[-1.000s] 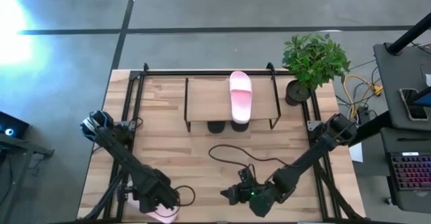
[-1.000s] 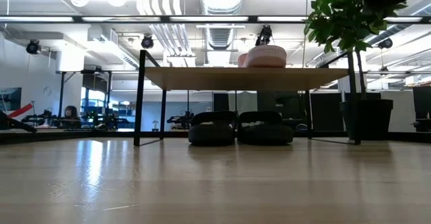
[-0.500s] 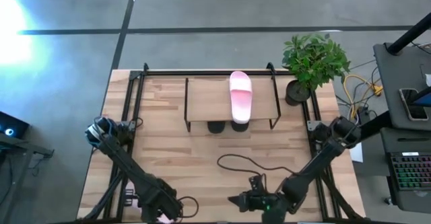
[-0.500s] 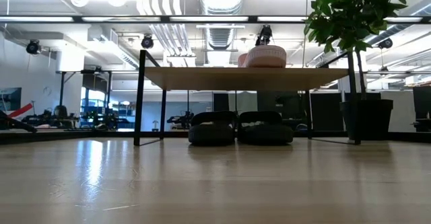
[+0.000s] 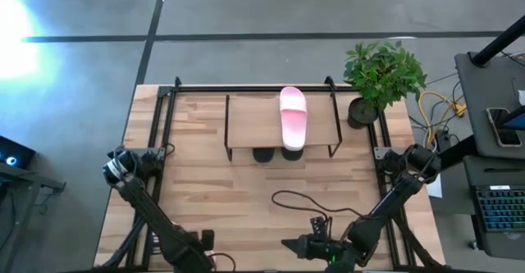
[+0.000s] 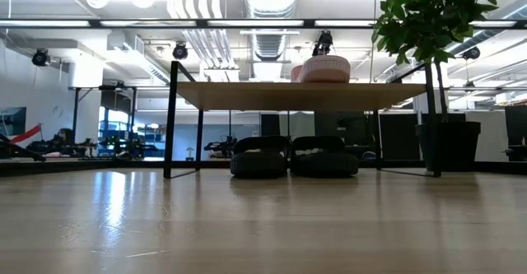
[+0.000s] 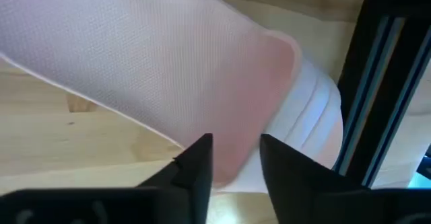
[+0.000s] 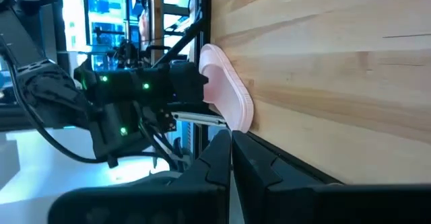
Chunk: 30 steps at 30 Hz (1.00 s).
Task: Pick and place slides into the shelf
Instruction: Put the pink slide on the shelf
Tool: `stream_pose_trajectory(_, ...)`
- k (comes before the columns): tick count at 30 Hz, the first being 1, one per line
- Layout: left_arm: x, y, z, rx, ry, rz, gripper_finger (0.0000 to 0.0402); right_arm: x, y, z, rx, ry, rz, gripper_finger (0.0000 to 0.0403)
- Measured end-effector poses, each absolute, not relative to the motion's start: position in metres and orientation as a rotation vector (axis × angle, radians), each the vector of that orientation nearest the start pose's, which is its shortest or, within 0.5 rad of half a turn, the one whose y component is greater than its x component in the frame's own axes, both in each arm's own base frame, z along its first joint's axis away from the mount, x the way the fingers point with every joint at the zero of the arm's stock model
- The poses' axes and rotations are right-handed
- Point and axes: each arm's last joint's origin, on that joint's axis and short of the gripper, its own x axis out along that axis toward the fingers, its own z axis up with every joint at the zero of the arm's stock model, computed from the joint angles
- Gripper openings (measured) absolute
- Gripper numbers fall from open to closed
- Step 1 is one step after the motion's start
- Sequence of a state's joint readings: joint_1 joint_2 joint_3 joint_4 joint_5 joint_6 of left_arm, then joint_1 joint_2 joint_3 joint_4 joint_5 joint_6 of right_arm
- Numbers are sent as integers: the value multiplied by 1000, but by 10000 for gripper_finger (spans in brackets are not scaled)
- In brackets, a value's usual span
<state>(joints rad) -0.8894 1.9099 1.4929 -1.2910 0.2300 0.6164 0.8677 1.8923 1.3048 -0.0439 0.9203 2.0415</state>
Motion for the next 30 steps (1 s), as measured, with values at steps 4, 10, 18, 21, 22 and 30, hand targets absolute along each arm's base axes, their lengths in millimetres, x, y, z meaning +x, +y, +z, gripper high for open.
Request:
stream_pose_trajectory(4,208,-273,213,1002,1402,-1382,133,283,297,216,1516,179,-402,9)
stream_pose_trajectory(10,201,-275,209,1007,1421,-1411,137,284,296,215,1509,155,-413,9)
stream_pose_trajectory(18,191,-276,201,1004,1447,-1454,137,284,296,215,1501,154,-414,9)
stream_pose_trajectory(21,190,-273,197,1004,1468,-1453,136,284,296,215,1492,155,-412,9)
stream_pose_trajectory(22,189,-273,196,1005,1474,-1453,133,284,296,215,1490,156,-412,9)
stream_pose_trajectory(30,186,-270,193,966,1505,-1515,45,284,293,213,1463,163,-432,9)
